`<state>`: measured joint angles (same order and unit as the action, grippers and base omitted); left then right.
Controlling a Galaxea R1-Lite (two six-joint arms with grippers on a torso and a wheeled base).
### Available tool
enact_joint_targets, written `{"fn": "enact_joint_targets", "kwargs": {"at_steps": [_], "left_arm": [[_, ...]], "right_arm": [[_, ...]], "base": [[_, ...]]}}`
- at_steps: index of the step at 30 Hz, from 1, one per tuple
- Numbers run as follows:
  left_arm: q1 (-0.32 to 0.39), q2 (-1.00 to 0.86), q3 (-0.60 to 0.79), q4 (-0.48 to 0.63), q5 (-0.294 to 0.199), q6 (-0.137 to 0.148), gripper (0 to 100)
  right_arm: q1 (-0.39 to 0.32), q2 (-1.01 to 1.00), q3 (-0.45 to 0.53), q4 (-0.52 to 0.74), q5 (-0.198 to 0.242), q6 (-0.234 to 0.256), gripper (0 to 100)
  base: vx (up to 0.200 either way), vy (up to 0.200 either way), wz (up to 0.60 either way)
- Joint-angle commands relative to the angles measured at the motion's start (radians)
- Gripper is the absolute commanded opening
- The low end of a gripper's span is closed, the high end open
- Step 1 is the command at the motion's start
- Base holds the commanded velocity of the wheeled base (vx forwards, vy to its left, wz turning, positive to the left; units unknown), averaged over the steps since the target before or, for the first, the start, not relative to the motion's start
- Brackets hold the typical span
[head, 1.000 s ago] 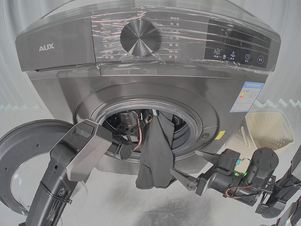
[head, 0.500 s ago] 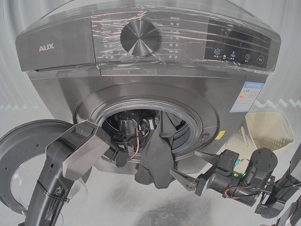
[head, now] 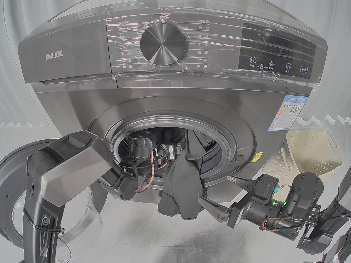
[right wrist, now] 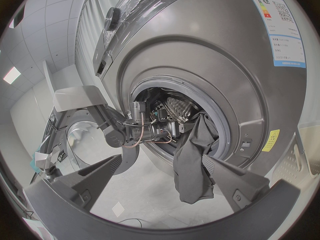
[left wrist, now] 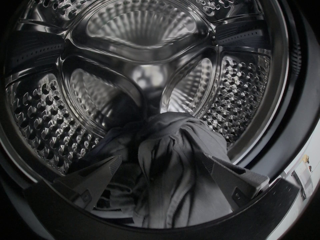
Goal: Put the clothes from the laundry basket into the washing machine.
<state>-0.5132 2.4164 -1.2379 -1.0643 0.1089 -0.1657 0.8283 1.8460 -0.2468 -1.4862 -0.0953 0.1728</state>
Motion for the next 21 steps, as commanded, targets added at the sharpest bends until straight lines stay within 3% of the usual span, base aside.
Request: {"fn": "enact_joint_targets", "kwargs": {"at_steps": [1,12,15,21], "left_arm": [[-0.024,-0.074,0.083,-0.011,-0.015,0.002,100],[-0.088,-0.031,0.113,-0.013,-0.091,0.011,100],[-0.076,0.058,0.094,-0.022,-0.092,0.049,100],[-0.039,0.164,-0.003,-0.051,-0.091,0.061,100]], "right_arm": [[0.000,0.001,0.000,0.000,0.000,0.001,100],[0.000,-0.001,0.000,0.000,0.000,0.001,100],[0.003,-0.001,0.000,0.000,0.000,0.001,100],[0.006,-0.002,0.001,0.000,0.000,0.001,100]], "base": [[0.000,0.000,0.00],[0.000,0.000,0.00],[0.000,0.000,0.00],[0.000,0.000,0.00]]}}
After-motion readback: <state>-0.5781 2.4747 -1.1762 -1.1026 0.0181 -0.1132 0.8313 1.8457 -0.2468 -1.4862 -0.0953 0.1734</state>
